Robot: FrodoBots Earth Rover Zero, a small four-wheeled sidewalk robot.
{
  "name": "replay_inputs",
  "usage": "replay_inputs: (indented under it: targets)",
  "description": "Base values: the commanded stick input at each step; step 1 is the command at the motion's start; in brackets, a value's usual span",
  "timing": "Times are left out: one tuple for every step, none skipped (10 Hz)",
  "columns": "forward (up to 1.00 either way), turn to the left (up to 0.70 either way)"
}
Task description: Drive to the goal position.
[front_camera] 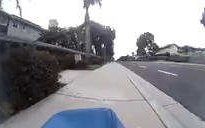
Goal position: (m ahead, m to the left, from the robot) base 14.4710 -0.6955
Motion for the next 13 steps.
replay_inputs:
  targets:
    - [1.0,0.0]
    - [1.0,0.0]
    - [1.0,0.0]
    - [1.0,-0.03]
    - [1.0,-0.26]
    - [1.0,-0.27]
    - [1.0,-0.27]
    - [1.0,0.0]
    - [1.0,0.0]
    - [1.0,0.0]
    - [1.0,0.0]
    - [1.0,0.0]
    - [1.0,0.0]
